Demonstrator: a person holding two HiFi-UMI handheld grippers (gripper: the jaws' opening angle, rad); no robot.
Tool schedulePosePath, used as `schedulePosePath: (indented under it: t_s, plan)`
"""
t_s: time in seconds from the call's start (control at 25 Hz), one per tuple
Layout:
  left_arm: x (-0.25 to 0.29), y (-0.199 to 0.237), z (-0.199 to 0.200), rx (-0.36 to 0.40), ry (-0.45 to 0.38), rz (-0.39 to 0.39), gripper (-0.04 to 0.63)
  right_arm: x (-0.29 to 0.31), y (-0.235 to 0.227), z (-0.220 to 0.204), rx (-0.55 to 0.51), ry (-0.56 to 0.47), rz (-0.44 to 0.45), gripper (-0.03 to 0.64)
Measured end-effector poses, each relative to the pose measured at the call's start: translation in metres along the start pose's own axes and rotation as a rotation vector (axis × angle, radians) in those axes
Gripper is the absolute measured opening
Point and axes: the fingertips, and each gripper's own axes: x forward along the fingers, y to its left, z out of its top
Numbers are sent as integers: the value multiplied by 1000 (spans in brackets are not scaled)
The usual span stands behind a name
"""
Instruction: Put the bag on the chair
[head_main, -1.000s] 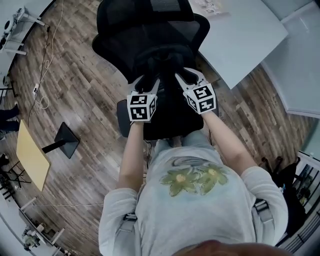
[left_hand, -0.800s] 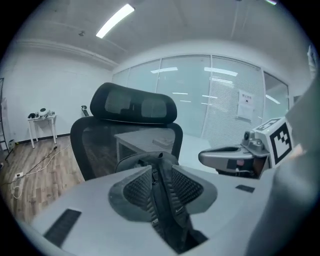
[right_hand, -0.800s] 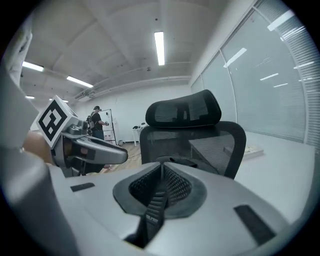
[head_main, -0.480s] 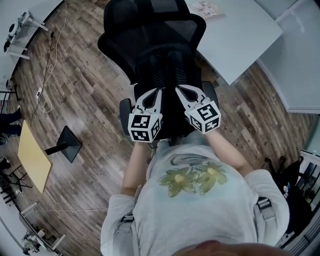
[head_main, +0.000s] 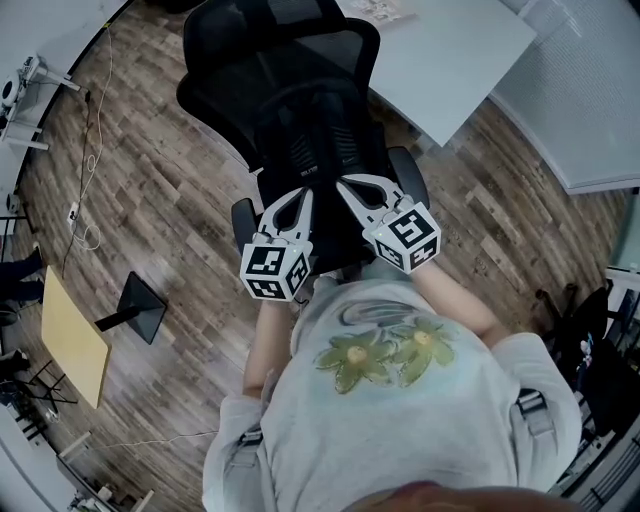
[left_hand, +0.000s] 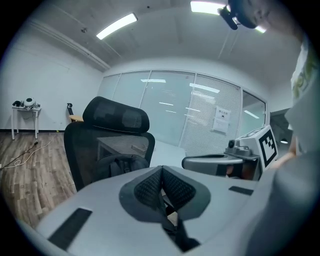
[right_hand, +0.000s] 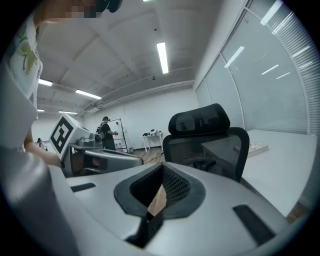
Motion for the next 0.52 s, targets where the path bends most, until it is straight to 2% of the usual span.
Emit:
schedulePosePath:
  t_s: [0.28, 0.52]
  plan:
    - [-7, -8, 1, 47, 8, -11, 17, -14, 13, 6, -13, -34, 12, 8]
    - [-10, -13, 2, 46, 2, -15, 17, -22, 16, 5, -12, -33, 8, 8]
